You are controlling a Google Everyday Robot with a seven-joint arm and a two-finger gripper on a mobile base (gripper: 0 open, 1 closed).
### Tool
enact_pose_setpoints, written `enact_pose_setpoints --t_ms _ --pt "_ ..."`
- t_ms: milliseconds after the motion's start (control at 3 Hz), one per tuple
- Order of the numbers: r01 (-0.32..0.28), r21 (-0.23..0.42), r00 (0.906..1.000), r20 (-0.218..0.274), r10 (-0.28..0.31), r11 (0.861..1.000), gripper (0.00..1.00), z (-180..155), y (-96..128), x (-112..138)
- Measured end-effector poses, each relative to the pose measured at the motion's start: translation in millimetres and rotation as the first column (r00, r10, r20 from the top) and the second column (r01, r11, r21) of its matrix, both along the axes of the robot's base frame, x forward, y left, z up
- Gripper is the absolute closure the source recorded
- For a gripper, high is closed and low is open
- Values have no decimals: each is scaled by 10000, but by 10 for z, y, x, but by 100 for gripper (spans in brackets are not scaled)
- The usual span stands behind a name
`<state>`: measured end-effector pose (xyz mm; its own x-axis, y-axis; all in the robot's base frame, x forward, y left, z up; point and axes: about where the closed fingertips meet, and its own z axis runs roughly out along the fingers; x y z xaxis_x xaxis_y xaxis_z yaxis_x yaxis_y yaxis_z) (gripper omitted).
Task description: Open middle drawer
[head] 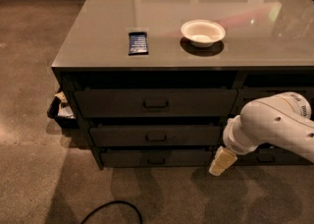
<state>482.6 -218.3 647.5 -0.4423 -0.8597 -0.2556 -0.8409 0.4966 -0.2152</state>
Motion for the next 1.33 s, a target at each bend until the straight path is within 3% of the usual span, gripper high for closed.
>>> enact_pose_setpoints --t_ms 333,667,1000,1333 --pt "-410 475 9991 72 407 9980 0 -183 257 255" --pt "-666 502 9969 -393 686 9965 0 -495 488 497" --pt "-578 395 9900 -1269 623 9975 0 -880 647 746" --pt "-438 307 9764 -2101 493 9986 0 -1212 770 972"
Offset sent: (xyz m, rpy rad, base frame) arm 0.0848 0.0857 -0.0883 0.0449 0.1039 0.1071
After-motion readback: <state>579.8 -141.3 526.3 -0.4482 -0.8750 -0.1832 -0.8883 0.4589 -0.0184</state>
